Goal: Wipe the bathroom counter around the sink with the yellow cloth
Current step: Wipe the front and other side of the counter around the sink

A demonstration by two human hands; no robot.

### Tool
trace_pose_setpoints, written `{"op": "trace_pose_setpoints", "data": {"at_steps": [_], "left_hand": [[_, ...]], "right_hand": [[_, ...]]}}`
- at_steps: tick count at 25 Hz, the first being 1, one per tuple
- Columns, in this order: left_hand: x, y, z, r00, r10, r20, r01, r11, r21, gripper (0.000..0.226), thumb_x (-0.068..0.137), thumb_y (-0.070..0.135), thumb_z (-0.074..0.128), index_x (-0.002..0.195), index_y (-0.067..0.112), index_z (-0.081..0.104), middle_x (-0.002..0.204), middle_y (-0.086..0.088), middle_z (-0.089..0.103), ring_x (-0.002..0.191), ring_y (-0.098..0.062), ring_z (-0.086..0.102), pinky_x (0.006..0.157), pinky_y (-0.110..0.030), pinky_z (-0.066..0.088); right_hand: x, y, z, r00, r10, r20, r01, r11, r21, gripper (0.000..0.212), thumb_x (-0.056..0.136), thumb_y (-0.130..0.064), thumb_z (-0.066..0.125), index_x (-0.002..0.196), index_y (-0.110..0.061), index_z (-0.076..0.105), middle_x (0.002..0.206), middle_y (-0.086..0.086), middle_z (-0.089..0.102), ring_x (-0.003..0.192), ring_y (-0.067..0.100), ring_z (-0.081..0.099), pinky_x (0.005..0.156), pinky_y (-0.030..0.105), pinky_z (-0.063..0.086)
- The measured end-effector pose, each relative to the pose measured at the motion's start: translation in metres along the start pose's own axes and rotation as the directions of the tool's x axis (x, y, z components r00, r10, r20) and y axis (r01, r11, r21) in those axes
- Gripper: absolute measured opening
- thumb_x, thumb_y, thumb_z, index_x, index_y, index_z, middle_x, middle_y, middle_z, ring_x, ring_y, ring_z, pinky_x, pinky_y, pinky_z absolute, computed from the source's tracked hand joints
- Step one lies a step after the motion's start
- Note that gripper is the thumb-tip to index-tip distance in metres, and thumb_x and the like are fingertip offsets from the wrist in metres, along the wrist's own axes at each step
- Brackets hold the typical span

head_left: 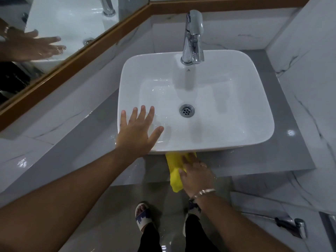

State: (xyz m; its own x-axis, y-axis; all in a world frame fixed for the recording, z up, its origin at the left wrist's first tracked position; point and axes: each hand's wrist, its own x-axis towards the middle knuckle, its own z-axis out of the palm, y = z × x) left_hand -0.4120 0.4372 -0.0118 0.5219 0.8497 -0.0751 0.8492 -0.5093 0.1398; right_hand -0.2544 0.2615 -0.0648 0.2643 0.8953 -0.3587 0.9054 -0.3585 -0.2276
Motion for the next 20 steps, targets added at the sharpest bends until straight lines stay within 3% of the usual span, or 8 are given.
{"op": "trace_pose_setpoints", "data": {"at_steps": [4, 6, 12, 14, 15, 17, 18, 20], "left_hand": [[0.004, -0.002, 0.005, 1.000, 0.022, -0.021, -0.022, 1.000, -0.007, 0.073, 0.095, 0.068, 0.018, 0.153, 0.024, 0.016, 0.159, -0.011, 0.026, 0.147, -0.034, 0.019, 0.117, -0.058, -0.002], [0.002, -0.003, 0.005, 1.000, 0.015, -0.015, -0.016, 1.000, -0.010, 0.074, 0.095, 0.068, 0.019, 0.153, 0.024, 0.016, 0.160, -0.011, 0.026, 0.147, -0.034, 0.019, 0.117, -0.058, -0.003], [0.001, 0.002, 0.002, 1.000, -0.002, 0.009, 0.002, 1.000, 0.014, 0.074, 0.094, 0.068, 0.016, 0.154, 0.023, 0.013, 0.161, -0.011, 0.023, 0.148, -0.034, 0.015, 0.118, -0.059, -0.002], [-0.010, 0.005, -0.002, 0.993, -0.003, -0.116, 0.003, 1.000, -0.005, 0.071, 0.097, 0.060, 0.020, 0.153, 0.018, 0.017, 0.160, -0.015, 0.022, 0.147, -0.036, 0.017, 0.118, -0.060, 0.004], [-0.025, 0.011, -0.001, 0.973, 0.066, -0.222, -0.078, 0.996, -0.047, 0.069, 0.097, 0.055, 0.027, 0.152, 0.013, 0.021, 0.159, -0.019, 0.023, 0.146, -0.037, 0.021, 0.117, -0.058, 0.009], [-0.073, 0.037, 0.018, 0.865, 0.340, -0.370, -0.412, 0.901, -0.134, 0.063, 0.093, 0.044, 0.047, 0.144, 0.008, 0.036, 0.152, -0.022, 0.034, 0.140, -0.037, 0.034, 0.115, -0.052, 0.025], [-0.096, 0.053, 0.035, 0.819, 0.468, -0.333, -0.538, 0.827, -0.162, 0.058, 0.090, 0.038, 0.054, 0.139, 0.009, 0.044, 0.147, -0.020, 0.044, 0.135, -0.035, 0.043, 0.110, -0.049, 0.034], [-0.107, 0.080, 0.072, 0.800, 0.592, -0.103, -0.597, 0.767, -0.234, 0.049, 0.088, 0.029, 0.058, 0.133, 0.011, 0.052, 0.135, -0.013, 0.058, 0.124, -0.031, 0.053, 0.100, -0.047, 0.046]], "right_hand": [[-0.014, 0.046, -0.066, 0.902, -0.174, -0.394, 0.218, 0.974, 0.068, 0.045, 0.084, -0.047, 0.048, 0.116, -0.018, 0.059, 0.107, 0.009, 0.060, 0.091, 0.031, 0.057, 0.070, 0.042, 0.047], [0.011, 0.052, -0.093, 0.879, -0.166, -0.447, 0.187, 0.982, 0.003, 0.058, 0.081, -0.056, 0.048, 0.124, -0.018, 0.054, 0.118, 0.011, 0.057, 0.103, 0.031, 0.054, 0.079, 0.043, 0.045], [0.064, 0.059, -0.098, 0.944, -0.208, -0.257, 0.131, 0.949, -0.288, 0.076, 0.084, -0.069, 0.021, 0.142, -0.022, 0.032, 0.151, 0.020, 0.028, 0.135, 0.045, 0.025, 0.106, 0.058, 0.024], [0.062, 0.060, -0.097, 0.948, -0.214, -0.234, 0.140, 0.945, -0.296, 0.073, 0.085, -0.066, 0.018, 0.142, -0.023, 0.031, 0.152, 0.019, 0.025, 0.137, 0.044, 0.021, 0.108, 0.061, 0.018], [0.062, 0.058, -0.097, 0.949, -0.212, -0.231, 0.138, 0.944, -0.300, 0.072, 0.085, -0.065, 0.018, 0.142, -0.024, 0.031, 0.153, 0.018, 0.025, 0.138, 0.044, 0.020, 0.109, 0.062, 0.016], [0.064, 0.057, -0.098, 0.955, -0.205, -0.213, 0.136, 0.945, -0.298, 0.069, 0.085, -0.062, 0.019, 0.142, -0.025, 0.032, 0.153, 0.016, 0.025, 0.138, 0.043, 0.020, 0.109, 0.063, 0.015], [0.064, 0.057, -0.097, 0.958, -0.198, -0.205, 0.133, 0.947, -0.294, 0.069, 0.085, -0.061, 0.020, 0.142, -0.025, 0.033, 0.153, 0.016, 0.025, 0.138, 0.043, 0.020, 0.108, 0.063, 0.014], [0.064, 0.057, -0.096, 0.967, -0.175, -0.187, 0.115, 0.949, -0.293, 0.069, 0.084, -0.060, 0.018, 0.142, -0.026, 0.032, 0.153, 0.015, 0.025, 0.138, 0.042, 0.019, 0.109, 0.062, 0.014]]}}
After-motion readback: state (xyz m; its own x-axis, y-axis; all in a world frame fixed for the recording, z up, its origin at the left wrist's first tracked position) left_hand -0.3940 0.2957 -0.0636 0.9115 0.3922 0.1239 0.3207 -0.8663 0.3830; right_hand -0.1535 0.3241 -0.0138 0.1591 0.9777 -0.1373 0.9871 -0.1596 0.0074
